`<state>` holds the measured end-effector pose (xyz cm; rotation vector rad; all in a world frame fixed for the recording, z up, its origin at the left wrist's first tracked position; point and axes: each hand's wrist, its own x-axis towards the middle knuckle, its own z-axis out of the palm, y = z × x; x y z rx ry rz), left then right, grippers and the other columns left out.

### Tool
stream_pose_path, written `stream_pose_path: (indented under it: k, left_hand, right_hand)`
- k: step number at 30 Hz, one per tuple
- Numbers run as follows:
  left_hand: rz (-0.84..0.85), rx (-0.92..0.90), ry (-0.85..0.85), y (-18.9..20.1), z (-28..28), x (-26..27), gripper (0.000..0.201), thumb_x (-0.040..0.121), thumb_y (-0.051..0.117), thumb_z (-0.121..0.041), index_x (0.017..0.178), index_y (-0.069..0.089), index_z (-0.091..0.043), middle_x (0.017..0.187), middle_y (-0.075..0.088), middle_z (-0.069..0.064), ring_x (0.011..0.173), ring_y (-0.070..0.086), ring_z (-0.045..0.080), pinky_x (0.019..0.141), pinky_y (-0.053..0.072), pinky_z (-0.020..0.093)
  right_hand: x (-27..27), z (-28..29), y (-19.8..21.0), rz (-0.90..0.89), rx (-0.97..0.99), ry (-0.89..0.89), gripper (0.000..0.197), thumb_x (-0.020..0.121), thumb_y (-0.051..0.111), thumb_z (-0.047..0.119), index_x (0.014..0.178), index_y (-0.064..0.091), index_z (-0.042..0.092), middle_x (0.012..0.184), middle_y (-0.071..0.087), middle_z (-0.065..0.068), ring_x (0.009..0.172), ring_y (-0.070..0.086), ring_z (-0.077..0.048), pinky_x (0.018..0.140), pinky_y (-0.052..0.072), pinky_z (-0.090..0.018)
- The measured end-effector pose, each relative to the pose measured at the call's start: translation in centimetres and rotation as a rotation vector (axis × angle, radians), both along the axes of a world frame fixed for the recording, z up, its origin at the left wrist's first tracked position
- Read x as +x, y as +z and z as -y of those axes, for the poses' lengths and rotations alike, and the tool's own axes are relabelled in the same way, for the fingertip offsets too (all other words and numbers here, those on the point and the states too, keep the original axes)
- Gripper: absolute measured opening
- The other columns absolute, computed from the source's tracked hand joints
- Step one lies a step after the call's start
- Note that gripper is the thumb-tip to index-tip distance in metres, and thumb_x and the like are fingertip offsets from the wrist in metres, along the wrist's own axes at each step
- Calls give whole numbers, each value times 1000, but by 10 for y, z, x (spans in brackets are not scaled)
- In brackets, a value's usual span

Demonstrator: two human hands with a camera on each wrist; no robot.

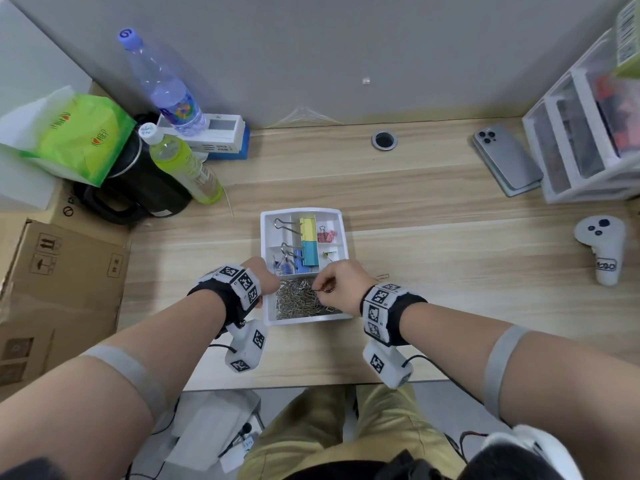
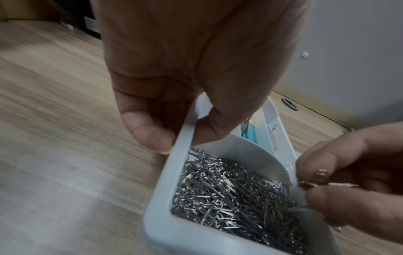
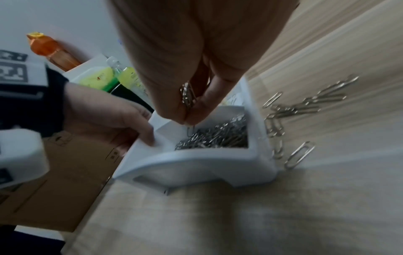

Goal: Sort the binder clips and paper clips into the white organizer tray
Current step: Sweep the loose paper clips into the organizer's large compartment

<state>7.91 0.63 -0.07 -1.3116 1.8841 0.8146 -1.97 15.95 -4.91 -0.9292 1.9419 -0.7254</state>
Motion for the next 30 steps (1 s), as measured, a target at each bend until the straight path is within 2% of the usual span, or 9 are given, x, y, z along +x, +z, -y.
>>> stream_pose_path:
  k: [5,9,11,14,17,20,24,30]
  left_hand:
    - [6,-8,-4,-1,0,0,25,86,46,0,65,36,-9,52,41,8,37,40,19,33,31,16]
    - [6,1,-6,-1,1,0,27,88,48,-1,66,35,-11,50,39,6,35,39,18,33,30,16]
    - [6,3,-3,-1,2,1,26,87,47,-1,67,36,-11,49,39,6,35,40,17,35,31,18]
    - [6,-4,1,-1,3,3,22,87,48,-2,69,38,-10,50,41,6,36,42,18,36,33,18]
    - [-1,-11,13,-3,5,6,24,89,49,-3,68,38,-10,52,40,6,37,41,18,36,34,19]
    - [-4,-9,34,-7,7,9,26,85,47,1,67,33,-13,52,34,4,36,37,17,35,31,18]
    - [-25,-13,40,-8,7,10,31,84,45,4,66,28,-15,54,28,2,39,32,15,34,27,14]
    - [-37,-12,28,-10,6,10,33,85,45,4,66,27,-15,54,27,2,38,30,15,32,26,12]
  right_hand:
    - [15,1,-8,-29,8,85,19,83,73,22,101,76,20,101,73,6,91,66,-9,88,51,-23]
    - [-6,-13,-9,-120,-30,-35,26,83,69,22,109,70,23,95,66,12,86,63,-5,83,53,-25]
    - [-26,-24,-11,-218,11,-65,37,81,71,24,118,64,22,105,57,10,94,59,-9,88,52,-28]
    - [-53,-45,-23,-332,162,-18,69,70,79,36,132,51,23,123,46,4,115,45,-16,100,45,-34]
    - [-58,-62,-32,-367,230,88,93,56,83,40,139,41,30,126,36,2,116,35,-16,95,45,-32]
    - [-51,-65,-40,-363,223,146,101,52,83,45,140,36,33,127,32,3,116,32,-15,93,46,-31]
    - [-40,-55,-50,-359,177,113,95,56,86,49,138,43,30,128,37,0,117,34,-19,102,42,-34]
    - [-34,-49,-56,-324,98,53,56,73,81,37,123,60,24,122,44,1,114,38,-18,105,38,-37]
